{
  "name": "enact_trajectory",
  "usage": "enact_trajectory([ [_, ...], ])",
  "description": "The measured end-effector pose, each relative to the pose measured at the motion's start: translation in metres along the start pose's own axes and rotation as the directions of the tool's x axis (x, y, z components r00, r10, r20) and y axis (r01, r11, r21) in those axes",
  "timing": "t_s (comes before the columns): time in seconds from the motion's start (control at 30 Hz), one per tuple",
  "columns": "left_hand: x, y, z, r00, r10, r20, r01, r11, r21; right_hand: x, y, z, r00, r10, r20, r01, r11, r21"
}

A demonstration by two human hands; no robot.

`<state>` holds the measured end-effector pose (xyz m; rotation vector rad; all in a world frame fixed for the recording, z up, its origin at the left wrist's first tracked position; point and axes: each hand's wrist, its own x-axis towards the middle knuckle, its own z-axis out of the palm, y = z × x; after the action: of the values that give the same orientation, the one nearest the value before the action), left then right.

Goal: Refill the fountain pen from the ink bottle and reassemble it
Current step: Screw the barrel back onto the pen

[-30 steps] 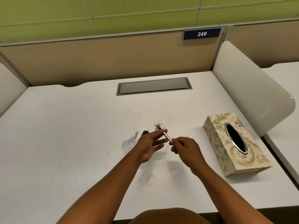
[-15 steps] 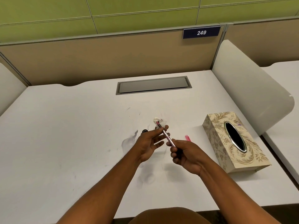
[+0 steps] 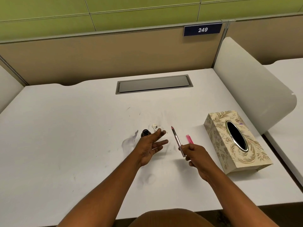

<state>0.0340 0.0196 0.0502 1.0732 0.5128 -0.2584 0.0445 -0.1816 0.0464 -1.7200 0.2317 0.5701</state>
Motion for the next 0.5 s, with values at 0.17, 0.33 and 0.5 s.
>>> enact_trajectory([
  [0.17,0.001,-0.004,0.003,0.999,-0.034,0.01,0.034,0.999,-0.001,0.006,0.025,-0.001,0.988,-0.087,-0.129,0.052,0.966,-0.252],
  [0.33,0.0,-0.008,0.004,0.999,-0.043,0.024,0.043,0.999,0.007,0.013,0.035,0.0,0.968,-0.158,-0.195,0.049,0.881,-0.471],
  [0.5,-0.001,-0.009,0.004,0.998,-0.056,0.022,0.057,0.998,-0.007,0.018,0.044,0.0,0.969,-0.148,-0.198,0.007,0.817,-0.576],
])
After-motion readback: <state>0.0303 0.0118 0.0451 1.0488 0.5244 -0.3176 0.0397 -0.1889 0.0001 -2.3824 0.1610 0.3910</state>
